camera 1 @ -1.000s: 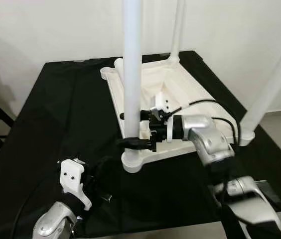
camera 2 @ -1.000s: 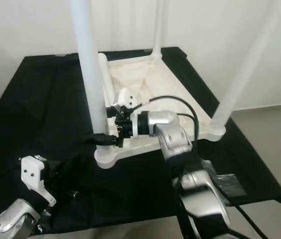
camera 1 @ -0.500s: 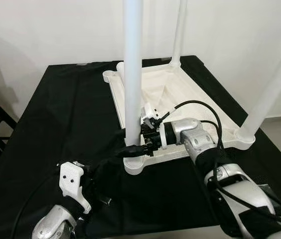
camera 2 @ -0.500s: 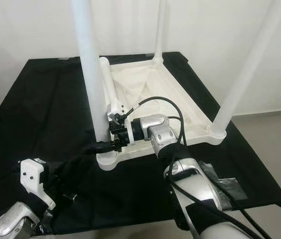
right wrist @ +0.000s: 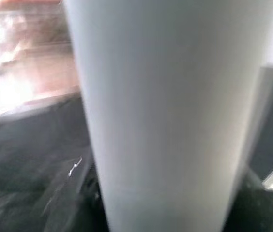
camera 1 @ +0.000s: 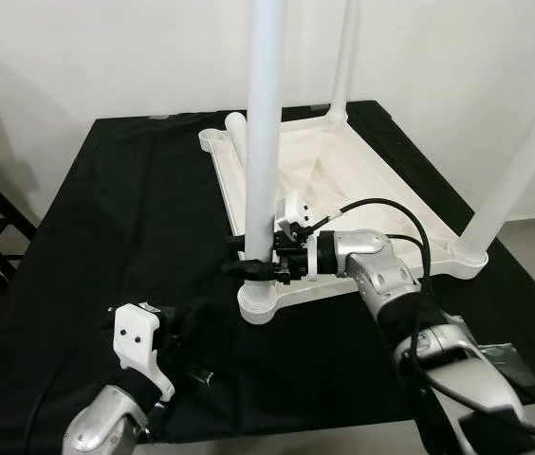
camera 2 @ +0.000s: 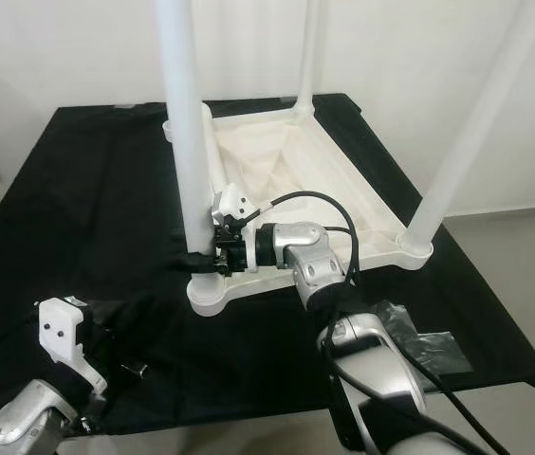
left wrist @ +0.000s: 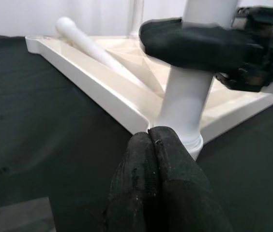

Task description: Building children table

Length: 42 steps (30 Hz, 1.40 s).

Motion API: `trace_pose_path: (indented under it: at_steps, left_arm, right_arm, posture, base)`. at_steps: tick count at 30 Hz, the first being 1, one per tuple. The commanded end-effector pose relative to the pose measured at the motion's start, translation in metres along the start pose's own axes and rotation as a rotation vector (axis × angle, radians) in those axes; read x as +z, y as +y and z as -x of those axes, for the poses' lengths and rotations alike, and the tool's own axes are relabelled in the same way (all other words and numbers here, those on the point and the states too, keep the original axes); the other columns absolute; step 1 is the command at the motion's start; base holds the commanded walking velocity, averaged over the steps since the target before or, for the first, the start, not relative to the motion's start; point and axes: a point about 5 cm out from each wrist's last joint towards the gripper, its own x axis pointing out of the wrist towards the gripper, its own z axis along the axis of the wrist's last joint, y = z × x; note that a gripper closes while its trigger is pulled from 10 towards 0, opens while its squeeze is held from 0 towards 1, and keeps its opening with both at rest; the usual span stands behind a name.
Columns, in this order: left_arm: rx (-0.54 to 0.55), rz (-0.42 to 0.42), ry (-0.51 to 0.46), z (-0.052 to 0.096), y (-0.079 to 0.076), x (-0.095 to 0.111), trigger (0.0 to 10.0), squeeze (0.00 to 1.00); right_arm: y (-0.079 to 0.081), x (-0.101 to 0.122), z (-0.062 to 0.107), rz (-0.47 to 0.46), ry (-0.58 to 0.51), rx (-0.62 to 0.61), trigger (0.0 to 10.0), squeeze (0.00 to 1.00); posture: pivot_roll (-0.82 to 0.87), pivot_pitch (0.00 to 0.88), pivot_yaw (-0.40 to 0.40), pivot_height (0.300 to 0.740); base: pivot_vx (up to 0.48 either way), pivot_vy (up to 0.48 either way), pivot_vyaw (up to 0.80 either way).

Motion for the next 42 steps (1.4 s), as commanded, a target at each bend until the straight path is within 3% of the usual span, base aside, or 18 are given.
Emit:
trace_pose_path:
  at_steps: [1,5,10,11,12,13,16,18,19,21,22,28,35,36,37,38,39,42]
  left_arm:
    - [0.001,-0.01,0.007,0.001,0.002,0.001,10.0,0.0]
    - [0.0,-0.008,0.009,0.001,0.002,0.0,10.0,0.0]
    - [-0.005,-0.007,0.013,0.0,0.002,-0.001,10.0,0.0]
    - [-0.001,-0.007,0.012,0.0,0.002,-0.001,10.0,0.0]
    - [0.004,-0.01,0.01,0.0,0.003,-0.001,10.0,0.0]
    - [0.006,-0.01,0.009,-0.001,0.003,-0.001,10.0,0.0]
    - [0.007,-0.011,0.009,-0.001,0.003,-0.001,10.0,0.0]
    - [0.004,-0.009,0.01,-0.002,0.003,-0.002,10.0,0.0]
    - [0.002,-0.008,0.01,-0.003,0.003,-0.002,10.0,0.0]
    - [0.001,-0.008,0.011,-0.003,0.003,-0.002,10.0,0.0]
    - [0.0,-0.008,0.011,-0.003,0.003,-0.003,10.0,0.0]
    - [0.0,-0.01,0.013,-0.004,0.002,-0.004,10.0,0.0]
    - [0.0,-0.011,0.016,-0.003,0.002,-0.005,10.0,0.0]
    - [0.0,-0.01,0.016,-0.003,0.002,-0.005,10.0,0.0]
    - [0.0,-0.01,0.016,-0.003,0.002,-0.005,10.0,0.0]
    - [0.0,-0.01,0.016,-0.003,0.002,-0.005,10.0,0.0]
    - [0.0,-0.01,0.017,-0.003,0.002,-0.005,10.0,0.0]
    - [0.0,-0.011,0.017,-0.003,0.002,-0.005,10.0,0.0]
  right_arm:
    - [0.019,-0.039,0.018,-0.094,0.183,-0.226,0.0,0.0]
    - [0.029,-0.039,0.016,-0.075,0.174,-0.202,0.0,0.0]
    - [0.024,-0.037,0.009,-0.049,0.173,-0.159,0.0,0.0]
    - [0.021,-0.037,0.007,-0.041,0.182,-0.168,6.2,0.0]
    - [0.019,-0.033,0.003,-0.034,0.173,-0.149,10.0,0.9]
    - [0.015,-0.027,-0.003,-0.068,0.142,-0.071,10.0,1.0]
    - [0.013,-0.02,-0.005,-0.093,0.121,-0.025,10.0,1.0]
    - [0.008,0.003,-0.012,-0.092,0.032,0.156,10.0,1.0]
    - [0.006,0.017,-0.011,-0.067,0.005,0.245,10.0,0.49]
    - [0.006,0.026,-0.011,-0.049,-0.01,0.303,10.0,0.49]
    - [0.005,0.032,-0.01,-0.012,-0.015,0.362,10.0,0.0]
    - [-0.005,0.046,-0.016,0.071,0.054,0.635,10.0,0.0]
    - [-0.009,0.043,-0.022,0.056,0.103,0.679,10.0,0.0]
    - [-0.01,0.043,-0.024,0.05,0.104,0.677,9.4,0.0]
    - [-0.01,0.043,-0.025,0.039,0.102,0.677,4.8,0.0]
    - [-0.01,0.043,-0.025,0.039,0.102,0.677,4.8,0.0]
    - [-0.01,0.043,-0.026,0.026,0.094,0.676,0.0,0.0]
    - [-0.01,0.043,-0.026,0.016,0.081,0.678,0.0,0.0]
  posture:
    - [0.02,0.116,0.014,0.74]
    - [0.01,0.098,0.011,0.74]
    - [0.02,0.095,0.007,0.74]
    - [0.02,0.097,0.007,0.74]
    - [0.02,0.094,0.007,0.74]
    - [0.02,0.09,0.007,0.74]
    - [0.02,0.09,0.007,0.74]
    - [0.02,0.082,0.01,0.74]
    - [0.02,0.078,0.012,0.74]
    - [0.02,0.078,0.012,0.74]
    - [0.02,0.071,0.011,0.74]
    - [0.03,0.061,0.012,0.74]
    - [0.04,0.057,0.011,0.74]
    - [0.04,0.058,0.011,0.74]
    - [0.04,0.059,0.011,0.74]
    - [0.04,0.059,0.011,0.74]
    - [0.04,0.059,0.012,0.74]
    - [0.04,0.061,0.014,0.74]
  base:
    - [0.0,0.0,0.0]
    - [0.0,0.0,0.0]
    - [0.0,0.0,0.0]
    - [0.0,0.0,0.0]
    - [0.0,0.0,0.0]
    - [0.0,0.0,0.0]
    - [0.0,0.0,0.0]
    - [0.0,0.0,0.0]
    - [0.0,0.0,0.0]
    - [0.0,0.0,0.0]
    - [0.0,0.0,0.0]
    - [0.0,0.0,0.0]
    - [0.0,0.0,0.0]
    - [0.0,0.0,0.0]
    - [0.0,0.0,0.0]
    - [0.0,0.0,0.0]
    - [0.0,0.0,0.0]
    - [0.0,0.0,0.0]
